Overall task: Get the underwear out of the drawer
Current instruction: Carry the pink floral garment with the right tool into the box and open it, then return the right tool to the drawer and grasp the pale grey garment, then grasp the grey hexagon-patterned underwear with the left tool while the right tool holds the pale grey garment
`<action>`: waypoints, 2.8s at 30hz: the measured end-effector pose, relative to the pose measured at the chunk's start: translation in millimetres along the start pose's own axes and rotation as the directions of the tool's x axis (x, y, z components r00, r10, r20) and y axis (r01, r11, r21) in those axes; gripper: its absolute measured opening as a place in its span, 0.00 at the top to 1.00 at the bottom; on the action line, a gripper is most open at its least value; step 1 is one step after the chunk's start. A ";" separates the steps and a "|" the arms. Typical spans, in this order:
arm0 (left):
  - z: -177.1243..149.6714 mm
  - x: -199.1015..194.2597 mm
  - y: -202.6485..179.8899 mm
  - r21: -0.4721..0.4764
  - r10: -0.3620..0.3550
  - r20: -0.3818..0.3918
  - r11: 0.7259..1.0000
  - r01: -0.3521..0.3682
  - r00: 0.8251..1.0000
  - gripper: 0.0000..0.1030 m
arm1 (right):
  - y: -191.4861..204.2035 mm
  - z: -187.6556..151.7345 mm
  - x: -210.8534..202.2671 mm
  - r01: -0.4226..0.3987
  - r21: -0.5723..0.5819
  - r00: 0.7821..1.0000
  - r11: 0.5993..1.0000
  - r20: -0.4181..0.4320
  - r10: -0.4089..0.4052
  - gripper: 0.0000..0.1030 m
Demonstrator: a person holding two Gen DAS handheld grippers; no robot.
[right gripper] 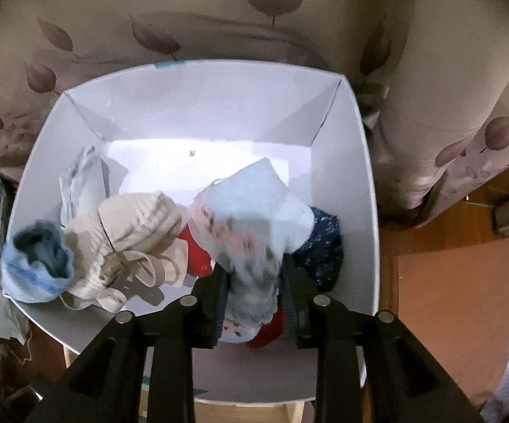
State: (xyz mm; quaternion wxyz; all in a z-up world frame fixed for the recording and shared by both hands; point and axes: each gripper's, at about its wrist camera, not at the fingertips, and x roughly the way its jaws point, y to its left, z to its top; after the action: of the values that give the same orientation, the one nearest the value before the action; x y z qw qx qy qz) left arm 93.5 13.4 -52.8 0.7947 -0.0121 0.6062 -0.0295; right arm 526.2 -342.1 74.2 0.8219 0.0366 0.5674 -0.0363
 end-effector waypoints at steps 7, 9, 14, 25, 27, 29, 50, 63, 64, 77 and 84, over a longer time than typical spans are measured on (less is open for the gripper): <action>0.1 2.4 -0.3 -0.003 0.001 -0.011 1.000 -0.001 1.000 0.44 | -0.9 -8.4 -11.8 -0.005 -0.013 1.000 1.000 0.021 0.006 0.46; -0.1 2.8 -0.7 -0.004 0.003 -0.014 1.000 -0.003 1.000 0.44 | -4.0 -13.6 -26.5 -0.033 -0.011 0.999 0.999 0.041 0.034 0.46; 0.3 4.5 0.3 -0.011 -0.001 -0.020 1.000 0.001 1.000 0.44 | -3.8 -45.9 -61.1 -0.089 -0.060 0.993 0.994 0.072 0.094 0.46; -0.6 1.2 2.5 -0.035 0.000 0.001 0.999 0.000 1.000 0.44 | 24.7 -158.1 -41.0 -0.185 -0.182 0.983 0.966 -0.028 0.182 0.46; -0.5 1.1 3.0 -0.035 0.000 -0.001 0.999 0.000 1.000 0.44 | 30.1 -174.9 -11.0 -0.177 -0.188 0.982 0.966 -0.094 0.162 0.47; -0.1 0.7 3.5 -0.035 -0.005 0.000 0.999 0.005 1.000 0.44 | 34.2 -184.9 12.9 -0.170 -0.188 0.980 0.967 -0.140 0.145 0.47; 2.7 6.2 1.2 -0.025 -0.019 -0.024 1.000 0.019 1.000 0.44 | 86.8 -200.9 146.4 -0.086 -0.215 0.957 0.973 -0.288 0.021 0.50; 1.6 8.2 -4.4 0.004 -0.015 -0.028 1.000 0.015 0.999 0.44 | 32.3 -229.8 143.8 -0.005 -0.189 0.951 0.982 -0.303 -0.053 0.58; 1.8 8.9 -5.1 0.011 -0.017 -0.032 1.000 0.017 0.999 0.44 | 27.6 -232.1 143.5 -0.002 -0.184 0.950 0.983 -0.308 -0.055 0.58; 4.3 13.1 -14.2 0.097 -0.025 -0.057 0.995 0.030 0.998 0.44 | -6.5 -254.4 144.5 0.026 -0.168 0.940 0.985 -0.331 -0.081 0.59; 13.5 7.7 -27.9 0.273 -0.026 -0.041 0.961 0.036 0.999 0.44 | 3.6 -256.1 141.3 0.037 -0.168 0.943 0.985 -0.320 -0.090 0.58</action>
State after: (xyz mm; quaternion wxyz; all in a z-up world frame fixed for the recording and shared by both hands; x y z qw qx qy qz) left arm 107.6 -15.1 -55.1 0.7768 0.0887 0.6107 -0.1255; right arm 338.4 -315.1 -148.4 0.7153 -0.0420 0.6974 -0.0109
